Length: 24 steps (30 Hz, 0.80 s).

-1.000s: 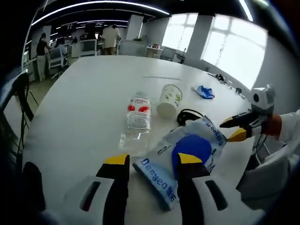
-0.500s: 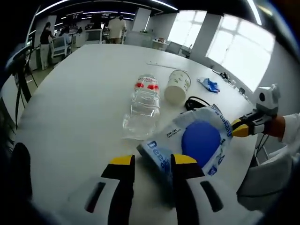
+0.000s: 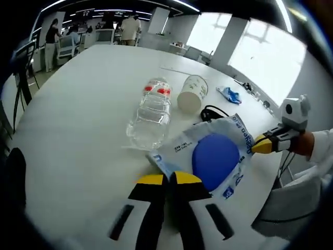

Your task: Arrange the tabletop items into an orderly group along one side of the table until the central work area is clear of visible clutter.

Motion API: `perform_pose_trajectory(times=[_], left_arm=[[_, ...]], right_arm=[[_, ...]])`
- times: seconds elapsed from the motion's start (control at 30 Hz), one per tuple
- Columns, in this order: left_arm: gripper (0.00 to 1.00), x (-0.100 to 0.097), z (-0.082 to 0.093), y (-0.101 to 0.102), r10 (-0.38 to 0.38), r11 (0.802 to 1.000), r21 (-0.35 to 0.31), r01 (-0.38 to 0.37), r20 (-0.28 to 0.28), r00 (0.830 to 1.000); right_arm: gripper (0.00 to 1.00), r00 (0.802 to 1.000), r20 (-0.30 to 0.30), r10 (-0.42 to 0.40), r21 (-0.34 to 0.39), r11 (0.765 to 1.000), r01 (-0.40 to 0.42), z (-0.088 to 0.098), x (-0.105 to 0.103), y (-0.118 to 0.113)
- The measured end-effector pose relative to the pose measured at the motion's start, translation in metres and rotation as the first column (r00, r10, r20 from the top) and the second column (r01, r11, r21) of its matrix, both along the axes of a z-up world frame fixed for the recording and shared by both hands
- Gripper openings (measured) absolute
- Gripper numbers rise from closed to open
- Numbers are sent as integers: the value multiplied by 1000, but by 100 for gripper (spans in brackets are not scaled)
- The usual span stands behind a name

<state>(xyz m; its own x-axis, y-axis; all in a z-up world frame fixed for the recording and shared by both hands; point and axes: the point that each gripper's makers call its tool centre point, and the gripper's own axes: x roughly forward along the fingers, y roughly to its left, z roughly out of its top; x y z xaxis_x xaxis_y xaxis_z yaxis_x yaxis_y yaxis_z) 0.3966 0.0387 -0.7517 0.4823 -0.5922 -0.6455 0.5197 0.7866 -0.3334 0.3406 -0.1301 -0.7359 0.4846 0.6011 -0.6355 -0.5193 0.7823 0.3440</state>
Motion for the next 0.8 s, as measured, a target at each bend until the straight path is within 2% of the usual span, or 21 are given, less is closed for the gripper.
perform_pose_trajectory(times=[0.27,0.6,0.8], left_arm=[[0,-5,8,3,21,1000,-17,-21,-1,1000],[0,-4,31,-2,32,999,-38,-32,22,999],[0,1,45,-13,18,999,-38,-16,52,999]], right_arm=[[0,1000,19,0,16,1000,0,9,-1,1],[0,999,50,-22,33,999,20,24,0,-5],[0,997,69,-41,45,998,38,34,3,-14]])
